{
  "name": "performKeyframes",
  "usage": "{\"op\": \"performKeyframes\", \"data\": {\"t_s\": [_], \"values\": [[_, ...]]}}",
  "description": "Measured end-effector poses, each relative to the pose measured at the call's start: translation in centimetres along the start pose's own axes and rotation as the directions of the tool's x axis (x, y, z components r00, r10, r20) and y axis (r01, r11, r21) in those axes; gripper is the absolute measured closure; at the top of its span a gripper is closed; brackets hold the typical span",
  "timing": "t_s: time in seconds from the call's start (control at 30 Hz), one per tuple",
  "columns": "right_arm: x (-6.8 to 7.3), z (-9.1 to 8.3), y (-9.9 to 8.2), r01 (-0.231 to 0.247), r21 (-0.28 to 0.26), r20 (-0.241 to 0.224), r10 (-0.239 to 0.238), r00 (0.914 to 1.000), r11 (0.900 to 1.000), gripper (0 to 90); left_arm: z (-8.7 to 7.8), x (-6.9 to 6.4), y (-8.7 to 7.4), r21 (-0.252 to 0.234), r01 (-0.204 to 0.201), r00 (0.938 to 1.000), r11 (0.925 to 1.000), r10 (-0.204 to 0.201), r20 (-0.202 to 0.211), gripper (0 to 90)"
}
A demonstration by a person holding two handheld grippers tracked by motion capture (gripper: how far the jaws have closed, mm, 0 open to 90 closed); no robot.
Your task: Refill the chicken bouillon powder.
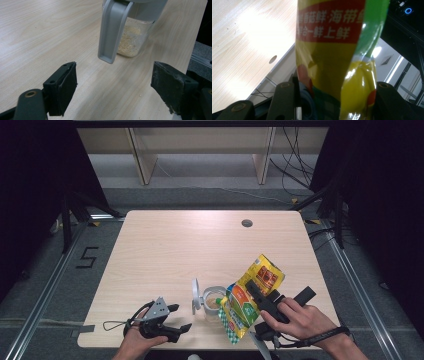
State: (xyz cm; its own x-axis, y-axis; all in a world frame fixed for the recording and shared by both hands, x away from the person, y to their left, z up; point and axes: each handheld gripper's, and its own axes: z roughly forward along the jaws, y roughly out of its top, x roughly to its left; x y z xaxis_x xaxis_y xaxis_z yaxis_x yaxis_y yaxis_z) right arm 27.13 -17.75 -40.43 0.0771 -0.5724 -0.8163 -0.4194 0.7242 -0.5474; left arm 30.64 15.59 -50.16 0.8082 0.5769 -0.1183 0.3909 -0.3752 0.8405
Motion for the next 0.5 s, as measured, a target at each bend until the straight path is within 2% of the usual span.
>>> {"op": "performKeyframes", "data": {"t_s": [0.03,0.3,0.5], "values": [[-0.25,0.09,-0.11,0.049,-0.013,0.005,-0.049,0.9988,0.9987,56.6,-0.01,0.02,0.01,0.001,-0.004,1.0000,1.0000,0.004,0.000,20.2],[-0.38,0.18,0.08,0.060,-0.024,0.008,-0.060,0.9982,0.9979,56.7,-0.05,0.11,0.01,0.011,-0.014,0.9999,0.9998,0.014,-0.003,20.2],[-0.47,0.16,0.18,0.059,-0.026,0.011,-0.059,0.9982,0.9979,56.7,0.00,0.01,0.00,0.000,-0.003,1.0000,1.0000,0.003,0.000,20.2]]}}
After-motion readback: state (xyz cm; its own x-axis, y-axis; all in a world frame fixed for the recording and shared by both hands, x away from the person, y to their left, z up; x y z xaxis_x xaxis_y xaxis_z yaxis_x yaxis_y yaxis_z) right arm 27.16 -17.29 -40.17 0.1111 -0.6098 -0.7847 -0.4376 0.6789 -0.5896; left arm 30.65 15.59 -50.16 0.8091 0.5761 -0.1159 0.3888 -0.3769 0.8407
